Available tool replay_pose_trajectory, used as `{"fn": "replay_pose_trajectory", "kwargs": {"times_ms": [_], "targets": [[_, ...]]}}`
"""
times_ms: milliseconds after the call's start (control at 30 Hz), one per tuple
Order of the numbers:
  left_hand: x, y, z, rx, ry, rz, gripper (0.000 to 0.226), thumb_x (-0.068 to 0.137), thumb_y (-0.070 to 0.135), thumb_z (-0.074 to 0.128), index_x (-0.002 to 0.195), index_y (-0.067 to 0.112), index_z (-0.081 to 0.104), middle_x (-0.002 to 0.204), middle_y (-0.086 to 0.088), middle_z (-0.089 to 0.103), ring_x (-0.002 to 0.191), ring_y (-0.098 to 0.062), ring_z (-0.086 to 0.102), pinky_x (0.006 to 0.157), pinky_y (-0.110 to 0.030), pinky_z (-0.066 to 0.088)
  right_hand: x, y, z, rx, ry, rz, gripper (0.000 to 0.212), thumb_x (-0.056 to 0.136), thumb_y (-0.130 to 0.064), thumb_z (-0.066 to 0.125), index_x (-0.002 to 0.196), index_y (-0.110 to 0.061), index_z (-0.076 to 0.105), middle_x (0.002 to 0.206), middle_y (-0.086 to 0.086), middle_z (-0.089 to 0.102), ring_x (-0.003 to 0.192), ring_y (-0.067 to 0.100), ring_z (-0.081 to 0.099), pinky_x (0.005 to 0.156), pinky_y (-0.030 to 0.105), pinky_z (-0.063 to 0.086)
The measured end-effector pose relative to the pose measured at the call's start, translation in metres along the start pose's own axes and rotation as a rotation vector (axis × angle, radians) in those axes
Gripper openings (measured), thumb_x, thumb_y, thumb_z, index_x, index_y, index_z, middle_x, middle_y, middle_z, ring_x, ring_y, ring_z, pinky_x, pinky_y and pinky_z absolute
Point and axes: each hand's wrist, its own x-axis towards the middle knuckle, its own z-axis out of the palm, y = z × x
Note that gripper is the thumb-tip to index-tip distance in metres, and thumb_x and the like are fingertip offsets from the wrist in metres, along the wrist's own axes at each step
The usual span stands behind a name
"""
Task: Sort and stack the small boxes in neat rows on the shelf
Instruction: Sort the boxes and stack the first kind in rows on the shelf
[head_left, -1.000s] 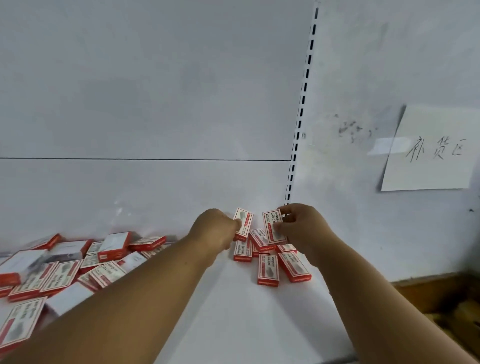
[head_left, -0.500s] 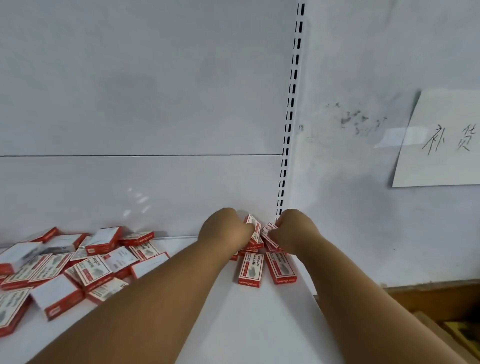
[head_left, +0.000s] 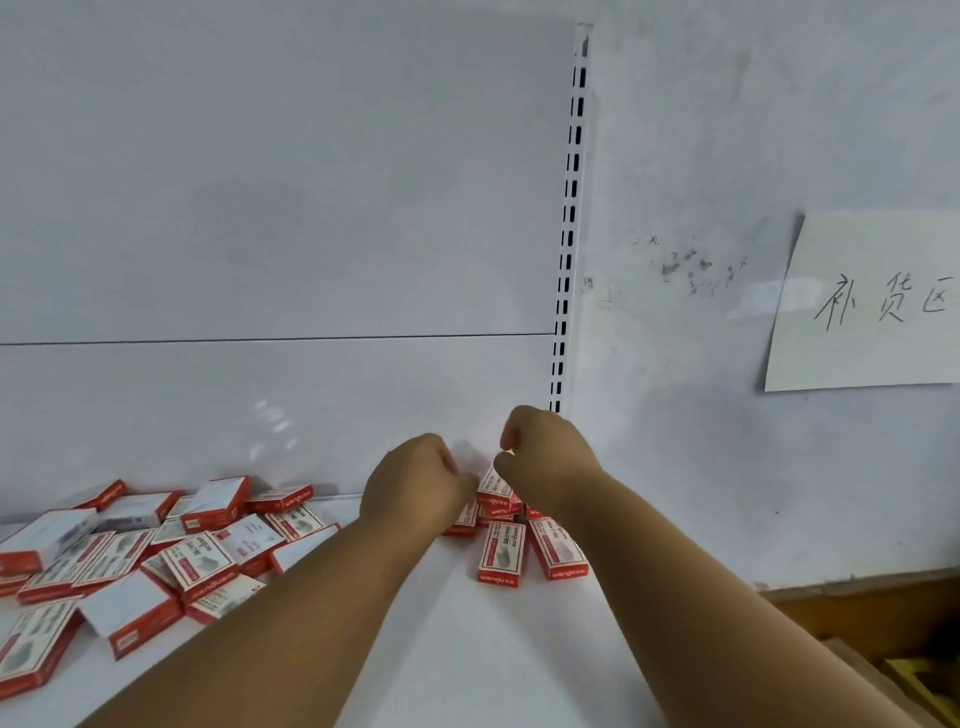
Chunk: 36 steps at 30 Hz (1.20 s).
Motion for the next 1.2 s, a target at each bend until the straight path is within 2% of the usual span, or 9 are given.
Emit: {"fn": "replay_pose_trajectory", "kwargs": {"times_ms": [333,467,567,700,833,933,1033,1100,1200], "targets": [[-0.016,-0.092,-0.096,-0.005,-0.038,0.015,0.013,0.081,0.035,0.071,0.079,0.028,0.060,0.081,0.010,0.062,0.076,-0.008,0.059,0.062,-0.028,0.044,-0.018,-0.087,0.039,0.042,-0.008,-0.145,0.016,0.086,-0.029,0.062,0.100,-0.021,0.061,0.105,-0.003,0.061,0.093,0.017,0.058,0.074,0.028,0.047],[-0.023,-0.135,-0.129,0.019,-0.043,0.010,0.012,0.082,0.029,0.072,0.085,0.031,0.061,0.088,0.012,0.062,0.080,-0.007,0.059,0.063,-0.026,0.044,-0.030,-0.123,0.061,0.015,-0.073,-0.173,0.013,0.089,-0.031,0.061,0.099,-0.023,0.059,0.102,-0.006,0.063,0.092,0.016,0.058,0.068,0.026,0.042],[-0.032,-0.166,-0.143,-0.024,-0.057,-0.002,0.014,0.084,0.022,0.070,0.088,0.032,0.062,0.094,0.012,0.065,0.082,-0.006,0.061,0.060,-0.023,0.045,-0.039,-0.146,0.081,-0.019,-0.119,-0.197,0.013,0.089,-0.030,0.062,0.099,-0.023,0.060,0.103,-0.005,0.063,0.095,0.016,0.058,0.073,0.027,0.046],[-0.046,-0.194,-0.154,0.081,-0.150,0.084,0.014,0.085,0.037,0.066,0.098,0.038,0.062,0.104,0.018,0.062,0.093,-0.005,0.060,0.078,-0.026,0.052,-0.056,-0.169,0.107,-0.075,-0.178,-0.210,0.019,0.086,-0.032,0.065,0.103,-0.023,0.064,0.107,-0.004,0.064,0.096,0.016,0.057,0.081,0.030,0.051],[-0.053,-0.208,-0.155,0.196,-0.257,0.256,0.040,0.085,0.037,0.064,0.124,0.038,0.058,0.131,0.009,0.055,0.118,-0.014,0.052,0.093,-0.027,0.040,-0.079,-0.184,0.117,-0.292,-0.195,-0.284,0.033,0.084,-0.051,0.060,0.097,-0.022,0.069,0.097,0.001,0.061,0.093,0.022,0.052,0.080,0.036,0.048],[-0.052,-0.208,-0.154,0.250,-0.279,0.271,0.053,0.086,0.041,0.062,0.137,0.039,0.049,0.145,0.006,0.046,0.132,-0.018,0.044,0.106,-0.034,0.035,-0.091,-0.187,0.118,-0.516,-0.166,-0.273,0.050,0.086,-0.061,0.051,0.117,-0.024,0.064,0.112,0.004,0.055,0.106,0.025,0.045,0.089,0.037,0.041],[-0.047,-0.208,-0.151,0.342,-0.290,0.295,0.058,0.084,0.051,0.059,0.139,0.042,0.045,0.145,0.003,0.046,0.133,-0.023,0.040,0.107,-0.039,0.034,-0.097,-0.187,0.122,-0.506,-0.139,-0.217,0.056,0.082,-0.060,0.055,0.125,-0.025,0.060,0.118,0.005,0.054,0.111,0.026,0.044,0.092,0.038,0.040],[-0.045,-0.209,-0.149,0.320,-0.263,0.298,0.059,0.081,0.054,0.061,0.137,0.043,0.047,0.138,0.001,0.050,0.129,-0.025,0.043,0.104,-0.040,0.037,-0.102,-0.186,0.122,-0.411,-0.098,-0.178,0.053,0.076,-0.055,0.062,0.119,-0.024,0.057,0.114,0.002,0.056,0.106,0.024,0.047,0.088,0.035,0.042],[-0.043,-0.210,-0.146,0.285,-0.229,0.335,0.054,0.076,0.054,0.067,0.127,0.041,0.055,0.125,0.003,0.056,0.119,-0.022,0.050,0.098,-0.038,0.043,-0.109,-0.179,0.115,-0.106,-0.062,-0.055,0.030,0.078,-0.026,0.067,0.100,-0.023,0.047,0.092,-0.004,0.059,0.083,0.017,0.053,0.063,0.026,0.041]]}}
